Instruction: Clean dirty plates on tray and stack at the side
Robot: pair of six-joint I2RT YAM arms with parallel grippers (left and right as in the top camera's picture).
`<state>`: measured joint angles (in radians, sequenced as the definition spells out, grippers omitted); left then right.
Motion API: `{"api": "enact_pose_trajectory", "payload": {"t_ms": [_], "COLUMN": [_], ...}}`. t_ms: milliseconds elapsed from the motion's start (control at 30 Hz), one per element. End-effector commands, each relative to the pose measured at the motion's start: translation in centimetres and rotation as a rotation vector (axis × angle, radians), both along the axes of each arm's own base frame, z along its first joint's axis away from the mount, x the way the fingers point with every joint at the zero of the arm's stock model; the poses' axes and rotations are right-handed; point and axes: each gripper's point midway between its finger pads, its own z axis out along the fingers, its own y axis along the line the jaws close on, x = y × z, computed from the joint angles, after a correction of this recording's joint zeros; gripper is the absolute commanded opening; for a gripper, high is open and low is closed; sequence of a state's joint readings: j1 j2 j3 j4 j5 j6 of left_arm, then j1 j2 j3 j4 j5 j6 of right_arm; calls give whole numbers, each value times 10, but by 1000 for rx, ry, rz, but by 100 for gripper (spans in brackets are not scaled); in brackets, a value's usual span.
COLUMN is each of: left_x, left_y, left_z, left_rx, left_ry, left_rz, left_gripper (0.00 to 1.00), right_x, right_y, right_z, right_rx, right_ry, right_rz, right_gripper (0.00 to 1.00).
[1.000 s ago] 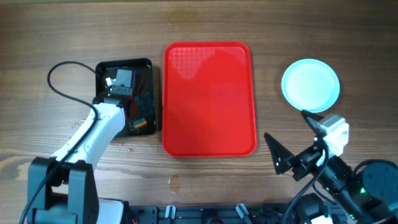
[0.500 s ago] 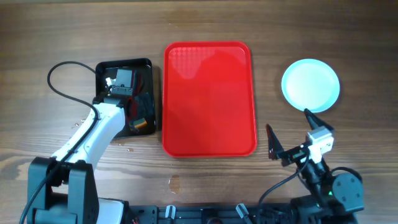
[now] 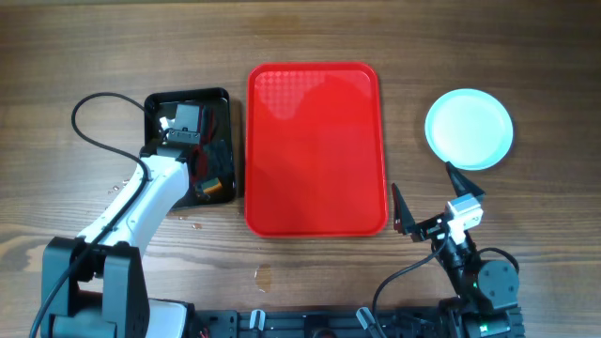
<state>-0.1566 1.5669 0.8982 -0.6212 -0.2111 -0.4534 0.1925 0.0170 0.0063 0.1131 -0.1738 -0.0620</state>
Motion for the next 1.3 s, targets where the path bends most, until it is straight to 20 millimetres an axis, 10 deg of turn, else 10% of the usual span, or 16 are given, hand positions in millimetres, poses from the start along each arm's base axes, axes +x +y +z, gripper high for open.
{"api": "enact_pose_trajectory", "payload": {"t_ms": [0,533,767,1033,1267], "left_x": [1,1,1,-30,-61], "left_y": [1,1,-26,3,20], "left_z": [1,8,90,189,227], "left_rx": [0,-4,-33,-109,-127], "left_ry": [-4,-24,-285,-701,-1079], "left_rz": [-1,-1,-88,-11,-46], "left_gripper": [100,100,100,100,100], "right_x": [2,4,4,4,4], "right_y": [-4,-4,-4,-4,-4], "right_z": [-20,-28,-28,-28,-28], "right_rx": [-29,-36,-36,-35,-35], "right_ry": [71,106,106,106,106], "right_rz": [-24,-27,-27,-27,-27], "right_gripper": [100,99,100,100,100]}}
